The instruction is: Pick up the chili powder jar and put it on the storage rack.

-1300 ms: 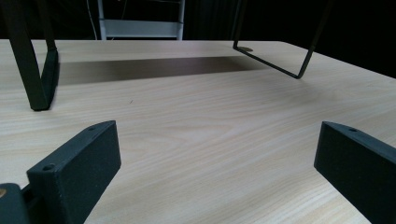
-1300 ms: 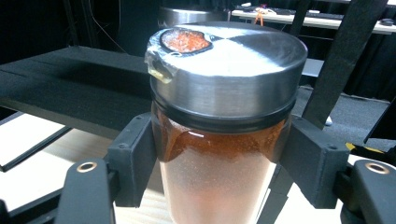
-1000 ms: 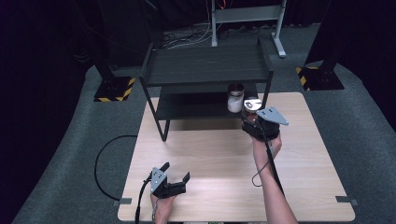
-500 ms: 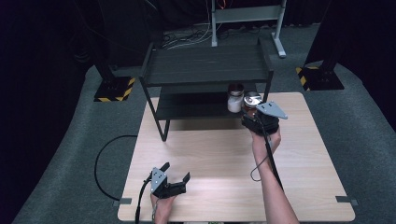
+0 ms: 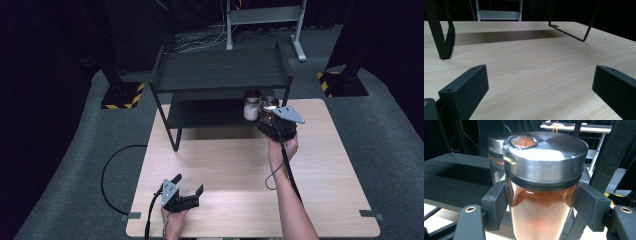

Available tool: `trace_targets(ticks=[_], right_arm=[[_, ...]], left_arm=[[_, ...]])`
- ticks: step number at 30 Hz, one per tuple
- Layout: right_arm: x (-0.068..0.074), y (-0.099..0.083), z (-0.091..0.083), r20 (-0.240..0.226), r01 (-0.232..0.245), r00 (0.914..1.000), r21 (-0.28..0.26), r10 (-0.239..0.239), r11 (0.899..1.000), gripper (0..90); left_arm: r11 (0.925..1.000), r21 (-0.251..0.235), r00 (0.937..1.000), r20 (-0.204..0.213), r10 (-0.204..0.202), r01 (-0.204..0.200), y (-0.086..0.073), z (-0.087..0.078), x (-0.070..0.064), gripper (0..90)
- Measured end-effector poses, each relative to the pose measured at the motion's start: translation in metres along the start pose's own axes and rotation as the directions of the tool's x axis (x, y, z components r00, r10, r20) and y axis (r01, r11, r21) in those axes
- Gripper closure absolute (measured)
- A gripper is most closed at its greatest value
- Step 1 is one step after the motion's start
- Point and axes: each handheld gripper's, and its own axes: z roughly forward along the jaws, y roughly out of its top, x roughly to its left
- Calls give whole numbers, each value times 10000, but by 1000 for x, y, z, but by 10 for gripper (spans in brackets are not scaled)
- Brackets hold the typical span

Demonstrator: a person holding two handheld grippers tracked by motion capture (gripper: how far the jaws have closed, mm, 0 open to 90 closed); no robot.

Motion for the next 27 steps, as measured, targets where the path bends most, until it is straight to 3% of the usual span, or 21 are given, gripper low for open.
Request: trace_targets(ticks=[27], right_arm=[[13, 1, 12, 549, -154, 9984, 14, 152, 9999, 307]], left_arm=[[10000, 41, 10000, 12, 51, -51, 1, 1, 0, 6]])
